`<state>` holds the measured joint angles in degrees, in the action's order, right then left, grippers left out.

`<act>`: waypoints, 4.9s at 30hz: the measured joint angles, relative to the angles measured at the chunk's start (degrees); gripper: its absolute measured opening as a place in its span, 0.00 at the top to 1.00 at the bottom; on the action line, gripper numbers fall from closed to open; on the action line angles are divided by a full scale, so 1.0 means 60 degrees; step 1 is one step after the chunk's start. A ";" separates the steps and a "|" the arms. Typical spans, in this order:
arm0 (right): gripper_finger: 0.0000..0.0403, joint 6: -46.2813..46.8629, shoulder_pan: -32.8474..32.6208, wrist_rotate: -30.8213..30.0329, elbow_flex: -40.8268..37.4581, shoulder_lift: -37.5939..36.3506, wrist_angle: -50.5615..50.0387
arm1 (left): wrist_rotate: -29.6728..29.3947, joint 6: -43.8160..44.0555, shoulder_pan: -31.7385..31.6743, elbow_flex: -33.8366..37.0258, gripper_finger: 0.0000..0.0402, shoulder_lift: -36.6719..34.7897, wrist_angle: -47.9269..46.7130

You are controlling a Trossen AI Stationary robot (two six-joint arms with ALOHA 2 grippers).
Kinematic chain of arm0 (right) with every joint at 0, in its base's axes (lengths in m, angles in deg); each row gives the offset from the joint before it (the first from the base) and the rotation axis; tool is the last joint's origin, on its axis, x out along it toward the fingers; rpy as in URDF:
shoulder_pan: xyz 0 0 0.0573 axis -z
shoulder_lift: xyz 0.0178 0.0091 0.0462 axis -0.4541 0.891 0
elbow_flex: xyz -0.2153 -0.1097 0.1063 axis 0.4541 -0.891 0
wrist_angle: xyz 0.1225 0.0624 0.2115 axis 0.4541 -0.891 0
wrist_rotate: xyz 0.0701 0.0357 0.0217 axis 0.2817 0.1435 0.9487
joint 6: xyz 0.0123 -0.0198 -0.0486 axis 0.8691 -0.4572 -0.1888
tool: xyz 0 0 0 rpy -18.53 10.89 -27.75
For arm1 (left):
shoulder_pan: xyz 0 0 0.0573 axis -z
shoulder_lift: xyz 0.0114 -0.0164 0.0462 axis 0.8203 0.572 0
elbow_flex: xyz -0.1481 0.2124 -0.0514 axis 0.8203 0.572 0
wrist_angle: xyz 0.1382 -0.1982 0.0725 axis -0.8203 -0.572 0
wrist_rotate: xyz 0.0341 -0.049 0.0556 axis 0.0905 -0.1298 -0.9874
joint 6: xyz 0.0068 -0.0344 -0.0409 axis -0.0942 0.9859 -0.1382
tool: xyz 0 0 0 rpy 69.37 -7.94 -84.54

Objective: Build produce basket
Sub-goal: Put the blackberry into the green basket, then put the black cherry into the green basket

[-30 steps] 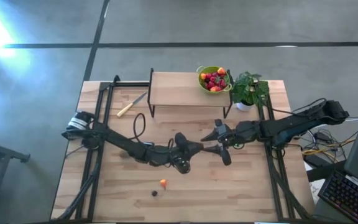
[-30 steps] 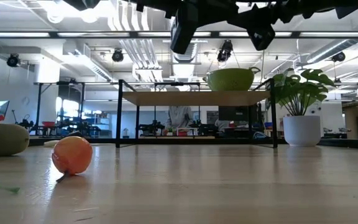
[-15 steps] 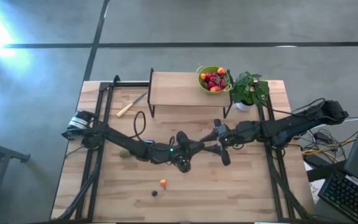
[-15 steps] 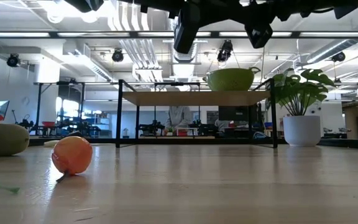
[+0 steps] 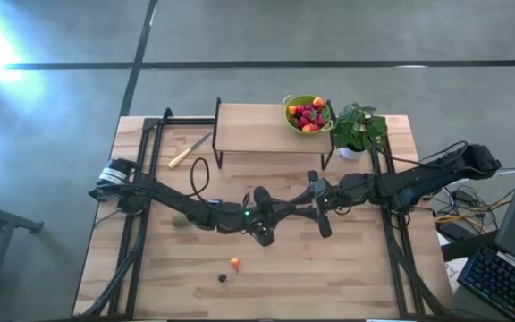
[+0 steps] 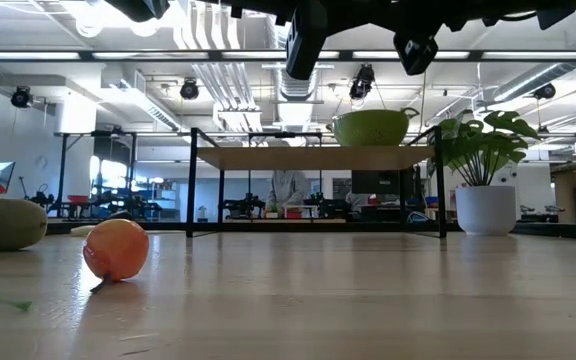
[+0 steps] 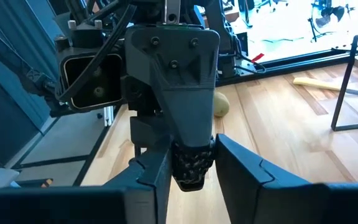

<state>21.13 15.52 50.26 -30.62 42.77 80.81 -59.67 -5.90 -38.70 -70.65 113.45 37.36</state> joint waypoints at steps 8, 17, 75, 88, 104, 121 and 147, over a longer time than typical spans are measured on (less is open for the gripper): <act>0.75 0.0043 0.0003 -0.0002 0.0000 0.0000 -0.0014 | 0.0006 0.0156 -0.0018 0.0000 0.71 0.0000 -0.0025; 0.76 0.0052 0.0028 0.0020 0.0018 -0.0244 -0.0444 | -0.0251 0.1150 0.0076 0.0000 0.46 -0.0011 -0.0068; 0.62 -0.2288 0.7362 -0.1270 0.4870 0.1020 -0.8782 | -0.2018 0.7559 0.0585 0.0025 0.37 -0.0368 -0.2699; 0.51 -0.2279 0.6488 -0.1254 0.5304 0.0447 -0.9455 | -0.2028 0.7890 0.0995 0.0040 0.37 -0.0832 -0.4394; 0.63 -0.1168 0.2579 -0.1263 0.4338 -0.0452 -1.0213 | -0.0734 1.1224 0.2976 0.0033 0.37 -0.1129 -0.7684; 0.63 -0.0342 0.0889 -0.2527 0.3772 -0.0452 -1.0050 | 0.2269 1.5495 0.4407 0.0025 0.40 -0.1133 -1.0007; 0.62 -0.0240 0.0889 -0.2531 0.3799 -0.0452 -1.0019 | 0.2484 1.6323 0.4410 0.0768 0.40 0.0203 -0.9890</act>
<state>19.69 20.85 35.08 -7.82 40.06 20.70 -44.76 92.04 -12.24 -66.05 114.67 -21.98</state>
